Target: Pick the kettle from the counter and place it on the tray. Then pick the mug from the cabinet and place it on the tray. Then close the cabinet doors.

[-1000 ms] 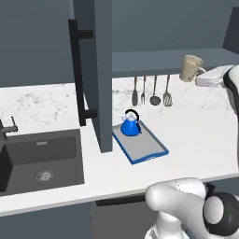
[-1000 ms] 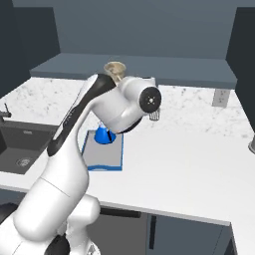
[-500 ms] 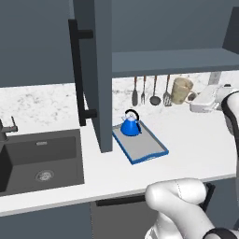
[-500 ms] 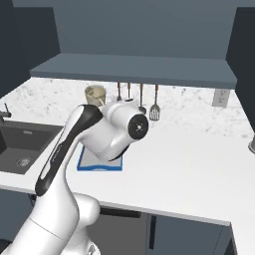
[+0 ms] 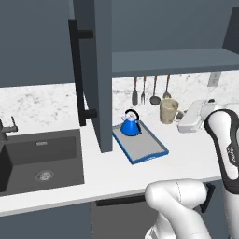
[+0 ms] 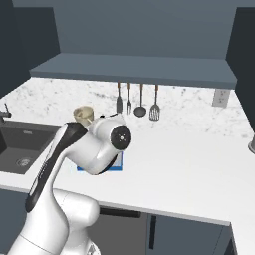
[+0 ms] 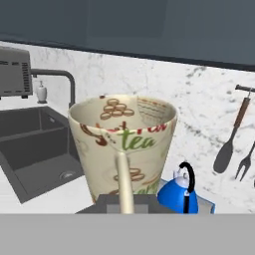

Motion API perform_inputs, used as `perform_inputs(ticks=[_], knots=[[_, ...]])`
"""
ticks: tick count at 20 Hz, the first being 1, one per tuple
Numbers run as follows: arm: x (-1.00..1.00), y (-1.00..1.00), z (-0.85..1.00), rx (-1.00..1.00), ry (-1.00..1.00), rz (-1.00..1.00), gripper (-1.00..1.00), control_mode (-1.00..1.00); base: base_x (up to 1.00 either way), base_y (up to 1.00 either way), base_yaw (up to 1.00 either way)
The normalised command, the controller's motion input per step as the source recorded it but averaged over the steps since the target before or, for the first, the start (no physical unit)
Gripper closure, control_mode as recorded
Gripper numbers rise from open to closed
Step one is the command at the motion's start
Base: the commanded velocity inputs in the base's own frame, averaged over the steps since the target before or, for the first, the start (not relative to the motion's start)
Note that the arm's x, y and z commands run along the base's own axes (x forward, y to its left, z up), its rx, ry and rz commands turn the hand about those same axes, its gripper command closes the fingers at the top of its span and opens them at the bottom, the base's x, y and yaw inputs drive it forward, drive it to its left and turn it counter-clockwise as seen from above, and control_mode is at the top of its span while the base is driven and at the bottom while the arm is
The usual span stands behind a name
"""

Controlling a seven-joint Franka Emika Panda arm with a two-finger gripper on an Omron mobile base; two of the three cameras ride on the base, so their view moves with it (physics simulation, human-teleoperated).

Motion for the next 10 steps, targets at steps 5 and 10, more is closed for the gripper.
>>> perform_inputs(ticks=[5,10], knots=[[0.0,0.21,-0.45,-0.04,0.0,0.04,1.0,-1.0,0.0,0.0,0.0],[0.0,0.08,-0.35,0.0,-0.02,0.07,1.0,-1.0,0.0,0.0,0.0]])
